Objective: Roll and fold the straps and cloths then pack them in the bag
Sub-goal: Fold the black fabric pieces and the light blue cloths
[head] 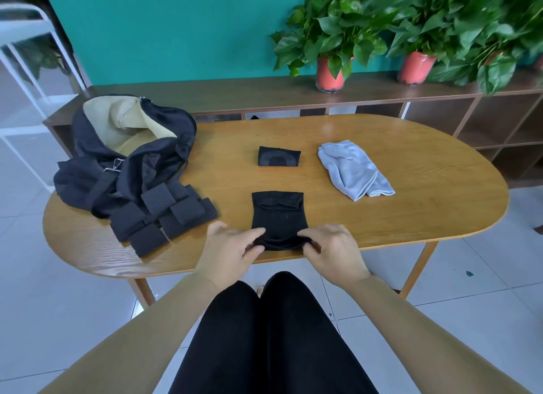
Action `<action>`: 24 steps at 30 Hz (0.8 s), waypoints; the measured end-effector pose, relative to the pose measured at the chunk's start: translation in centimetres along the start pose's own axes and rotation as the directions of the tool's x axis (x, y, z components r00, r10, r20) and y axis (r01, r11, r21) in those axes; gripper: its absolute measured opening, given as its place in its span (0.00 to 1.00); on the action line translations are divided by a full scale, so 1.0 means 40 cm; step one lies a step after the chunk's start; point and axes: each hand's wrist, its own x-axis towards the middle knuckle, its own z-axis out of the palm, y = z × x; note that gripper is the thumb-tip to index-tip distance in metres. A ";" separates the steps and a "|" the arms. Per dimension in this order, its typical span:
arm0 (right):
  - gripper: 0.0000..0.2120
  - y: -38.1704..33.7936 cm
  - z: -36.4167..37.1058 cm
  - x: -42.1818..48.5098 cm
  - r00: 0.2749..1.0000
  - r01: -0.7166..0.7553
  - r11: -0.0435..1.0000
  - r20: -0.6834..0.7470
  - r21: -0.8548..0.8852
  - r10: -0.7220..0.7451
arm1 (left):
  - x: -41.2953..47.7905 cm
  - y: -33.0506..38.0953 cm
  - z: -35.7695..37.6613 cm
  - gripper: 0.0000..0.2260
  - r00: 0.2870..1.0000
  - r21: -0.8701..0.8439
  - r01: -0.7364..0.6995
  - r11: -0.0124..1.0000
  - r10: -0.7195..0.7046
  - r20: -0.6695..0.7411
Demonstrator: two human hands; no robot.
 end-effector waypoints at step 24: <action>0.12 -0.014 0.090 0.138 0.857 -0.510 0.851 0.011 -0.129 0.515 | 0.107 -0.016 0.072 0.09 0.981 0.023 0.188 0.982 -0.189 0.051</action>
